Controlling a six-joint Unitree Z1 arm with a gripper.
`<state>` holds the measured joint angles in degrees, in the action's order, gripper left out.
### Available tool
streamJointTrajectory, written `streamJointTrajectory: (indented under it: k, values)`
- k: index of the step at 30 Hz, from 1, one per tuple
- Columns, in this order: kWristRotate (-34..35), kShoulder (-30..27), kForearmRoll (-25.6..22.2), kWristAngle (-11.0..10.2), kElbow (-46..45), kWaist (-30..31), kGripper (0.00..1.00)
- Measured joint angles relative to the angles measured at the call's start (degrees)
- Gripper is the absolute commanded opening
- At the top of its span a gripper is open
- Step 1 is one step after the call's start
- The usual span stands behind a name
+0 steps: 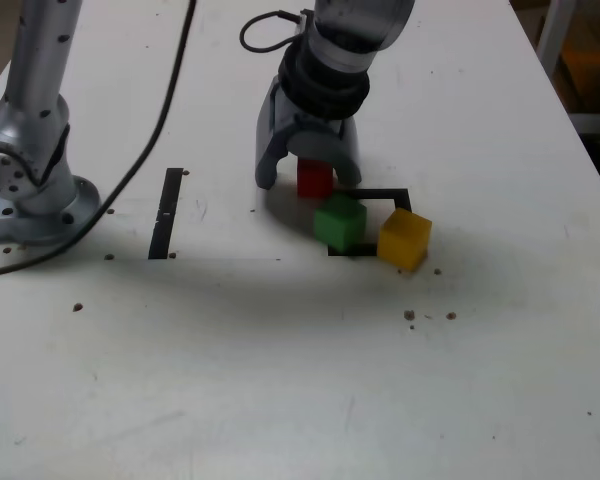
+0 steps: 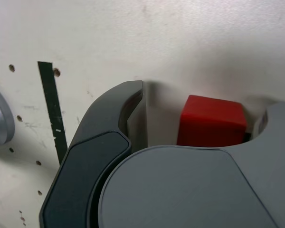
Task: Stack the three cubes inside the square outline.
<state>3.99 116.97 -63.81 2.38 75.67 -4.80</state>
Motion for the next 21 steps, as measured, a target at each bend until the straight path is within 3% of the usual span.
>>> streamJointTrajectory:
  k: [4, 16, 21]
  values:
    - [-1.13, 0.50, 1.26, 0.04, -0.07, -0.33, 0.73]
    - [-1.14, 0.28, 1.52, -0.28, -0.07, -0.38, 0.26]
    - [-0.97, -0.45, 1.88, -0.33, -0.09, -0.38, 0.21]
